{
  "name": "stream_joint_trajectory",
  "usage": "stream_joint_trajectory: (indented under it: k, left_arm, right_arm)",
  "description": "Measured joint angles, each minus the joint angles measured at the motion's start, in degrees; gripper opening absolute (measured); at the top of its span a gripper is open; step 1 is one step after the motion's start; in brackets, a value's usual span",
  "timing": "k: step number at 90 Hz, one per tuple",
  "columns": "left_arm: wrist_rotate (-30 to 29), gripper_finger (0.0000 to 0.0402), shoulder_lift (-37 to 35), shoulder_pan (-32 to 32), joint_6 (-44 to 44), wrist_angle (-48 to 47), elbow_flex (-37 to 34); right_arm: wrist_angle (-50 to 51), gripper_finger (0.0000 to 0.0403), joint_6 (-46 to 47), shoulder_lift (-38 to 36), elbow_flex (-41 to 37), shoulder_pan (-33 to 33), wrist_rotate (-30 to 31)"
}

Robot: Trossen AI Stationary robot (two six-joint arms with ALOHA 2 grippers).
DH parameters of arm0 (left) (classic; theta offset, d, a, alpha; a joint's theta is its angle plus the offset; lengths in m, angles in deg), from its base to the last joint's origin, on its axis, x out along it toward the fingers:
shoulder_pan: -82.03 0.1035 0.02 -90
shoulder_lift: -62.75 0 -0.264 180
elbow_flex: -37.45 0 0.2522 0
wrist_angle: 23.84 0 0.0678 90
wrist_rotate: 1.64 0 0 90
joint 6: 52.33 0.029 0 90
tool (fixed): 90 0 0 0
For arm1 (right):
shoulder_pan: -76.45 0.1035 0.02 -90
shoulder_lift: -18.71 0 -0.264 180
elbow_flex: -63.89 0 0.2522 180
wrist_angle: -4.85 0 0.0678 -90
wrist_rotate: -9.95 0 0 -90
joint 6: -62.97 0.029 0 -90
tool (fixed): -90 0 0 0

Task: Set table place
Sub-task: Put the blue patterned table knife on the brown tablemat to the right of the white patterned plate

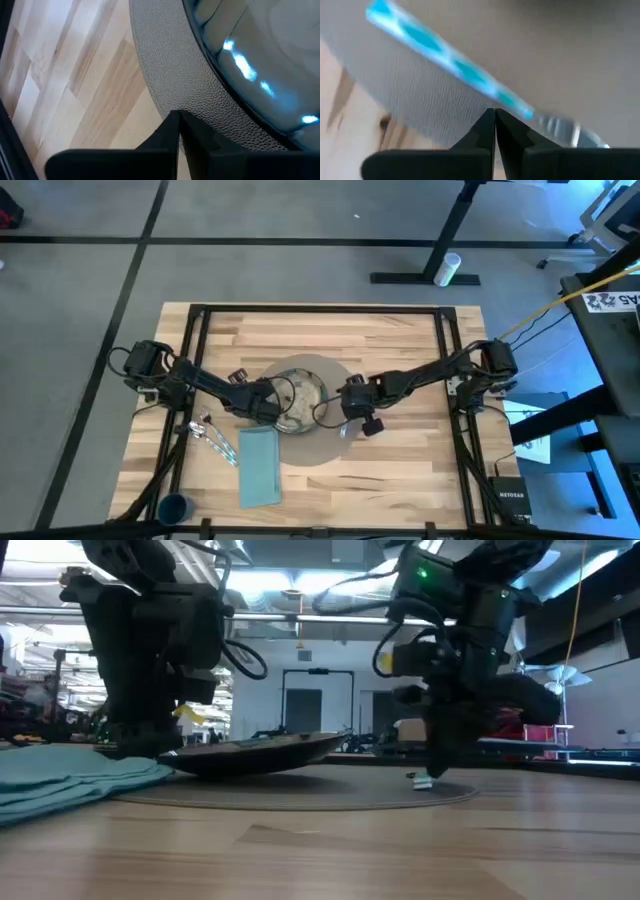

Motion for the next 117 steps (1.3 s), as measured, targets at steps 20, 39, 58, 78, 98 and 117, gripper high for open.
stream_joint_trajectory:
  k: [20,39,58,78,98,117]
  left_arm:
    - [0.1,0.0,-0.2,0.0,0.0,-0.6,1.0]
    - [0.8,0.0,-3.7,-0.1,1.2,0.5,2.9]
    - [-0.6,0.0,-5.4,-0.1,2.2,0.0,3.5]
    - [-1.1,0.0,-5.3,-0.1,2.3,-0.2,3.5]
    - [-1.4,0.0,-5.3,-0.1,2.4,-0.4,3.5]
    - [-1.6,0.0,-5.3,-0.1,3.1,-0.4,3.5]
  right_arm:
    - [0.0,0.0,0.2,0.0,0.0,0.0,2.5]
    - [-0.7,0.0,0.2,-0.1,0.0,0.0,3.1]
    - [0.5,0.0,0.3,-0.1,0.0,0.0,4.3]
    - [2.6,0.0,0.3,-0.1,0.0,-1.3,7.2]
    - [1.8,0.0,-1.2,-0.1,0.0,-3.2,6.7]
    - [-2.3,0.0,-2.7,-0.1,0.0,-4.2,5.3]
